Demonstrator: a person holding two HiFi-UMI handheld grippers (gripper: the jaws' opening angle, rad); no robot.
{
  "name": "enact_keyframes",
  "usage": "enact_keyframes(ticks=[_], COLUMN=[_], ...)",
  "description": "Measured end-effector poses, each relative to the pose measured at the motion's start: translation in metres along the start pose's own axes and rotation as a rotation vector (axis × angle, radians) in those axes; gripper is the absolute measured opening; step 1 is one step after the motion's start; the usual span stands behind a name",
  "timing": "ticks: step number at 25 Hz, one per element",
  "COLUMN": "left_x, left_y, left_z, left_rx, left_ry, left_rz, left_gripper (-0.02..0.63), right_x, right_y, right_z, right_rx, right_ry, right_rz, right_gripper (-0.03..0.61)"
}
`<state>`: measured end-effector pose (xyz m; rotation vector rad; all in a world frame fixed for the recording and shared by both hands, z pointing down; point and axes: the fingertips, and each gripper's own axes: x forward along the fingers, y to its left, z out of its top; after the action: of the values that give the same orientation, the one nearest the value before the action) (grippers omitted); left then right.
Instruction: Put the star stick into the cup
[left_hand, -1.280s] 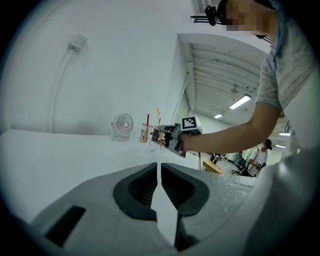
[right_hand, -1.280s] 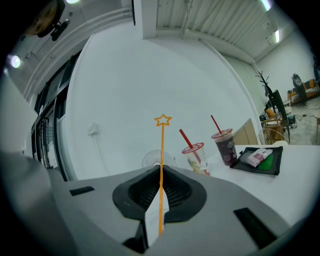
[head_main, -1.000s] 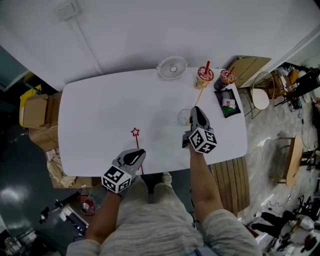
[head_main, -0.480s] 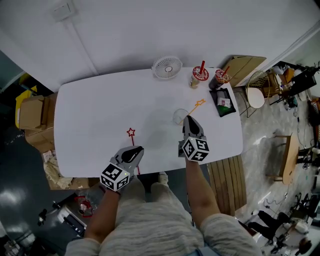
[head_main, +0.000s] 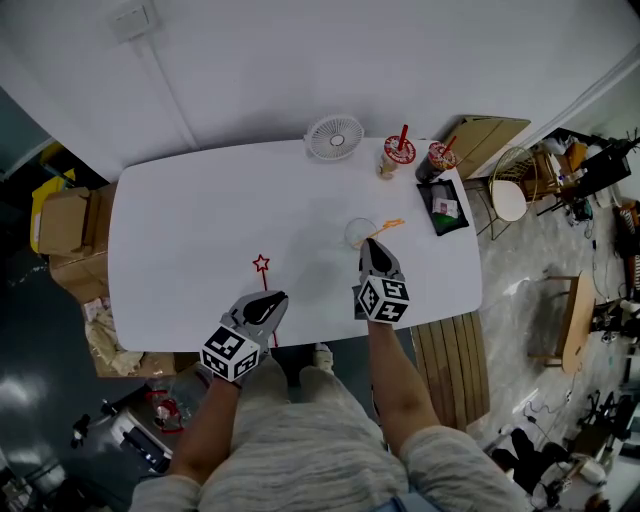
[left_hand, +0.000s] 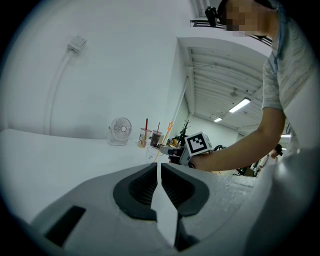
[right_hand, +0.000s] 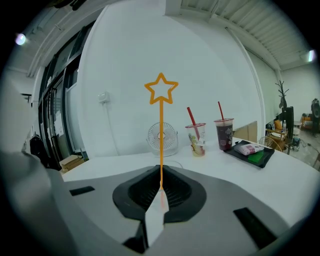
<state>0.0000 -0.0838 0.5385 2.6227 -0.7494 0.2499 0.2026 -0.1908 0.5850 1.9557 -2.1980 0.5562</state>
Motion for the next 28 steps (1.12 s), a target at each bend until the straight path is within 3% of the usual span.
enact_keyframes(ticks=[19, 28], left_x=[-0.007, -0.008], left_y=[-0.009, -0.012], left_z=[0.010, 0.016], left_rx=[0.011, 0.018], left_ry=[-0.041, -0.062], left_rz=[0.013, 0.011], left_gripper=[0.017, 0.017], right_x=[-0.006, -0.024], right_y=[-0.003, 0.017], right_z=[-0.005, 0.006], right_rx=[-0.005, -0.005], right_ry=[0.098, 0.071], right_rz=[-0.002, 0.049], right_gripper=[0.014, 0.015])
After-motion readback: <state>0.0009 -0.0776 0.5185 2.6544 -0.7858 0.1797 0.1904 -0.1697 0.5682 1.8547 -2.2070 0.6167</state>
